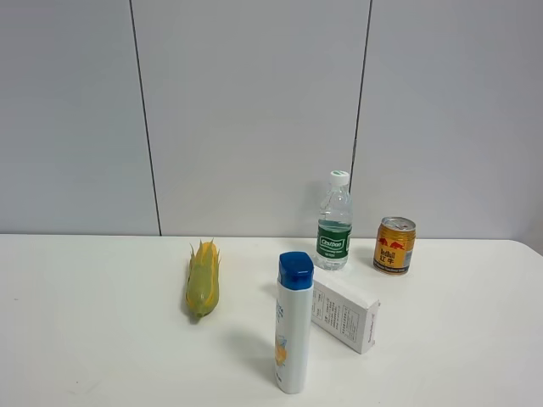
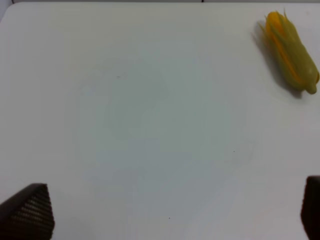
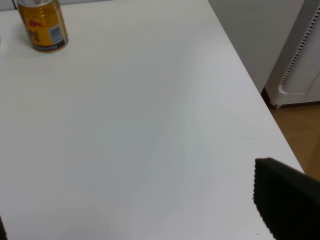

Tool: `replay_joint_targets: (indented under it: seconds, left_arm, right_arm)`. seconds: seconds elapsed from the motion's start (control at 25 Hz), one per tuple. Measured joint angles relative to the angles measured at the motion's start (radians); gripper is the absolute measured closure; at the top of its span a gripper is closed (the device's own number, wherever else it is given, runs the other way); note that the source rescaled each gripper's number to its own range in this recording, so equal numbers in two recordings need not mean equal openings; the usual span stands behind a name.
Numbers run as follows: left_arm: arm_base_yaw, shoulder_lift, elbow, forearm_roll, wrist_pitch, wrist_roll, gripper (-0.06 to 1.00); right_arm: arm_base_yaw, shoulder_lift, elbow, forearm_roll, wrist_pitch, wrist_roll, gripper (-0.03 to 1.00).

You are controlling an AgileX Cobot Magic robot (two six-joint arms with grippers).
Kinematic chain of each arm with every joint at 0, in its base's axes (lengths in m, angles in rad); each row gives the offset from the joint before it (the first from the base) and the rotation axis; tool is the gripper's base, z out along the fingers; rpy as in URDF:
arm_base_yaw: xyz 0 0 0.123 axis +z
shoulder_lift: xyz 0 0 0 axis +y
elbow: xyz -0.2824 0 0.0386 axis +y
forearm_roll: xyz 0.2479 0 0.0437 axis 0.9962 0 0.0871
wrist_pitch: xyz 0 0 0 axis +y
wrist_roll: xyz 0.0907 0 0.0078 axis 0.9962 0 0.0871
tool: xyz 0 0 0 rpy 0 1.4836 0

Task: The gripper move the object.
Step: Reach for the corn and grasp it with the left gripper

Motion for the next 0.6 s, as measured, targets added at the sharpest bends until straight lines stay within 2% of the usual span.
replay_joint_targets:
  seconds: [0.6]
  left_arm:
    - [0.000, 0.000, 0.000, 0.000, 0.000, 0.000, -0.06]
  right_arm:
    - [0.000, 0.000, 0.000, 0.000, 0.000, 0.000, -0.03]
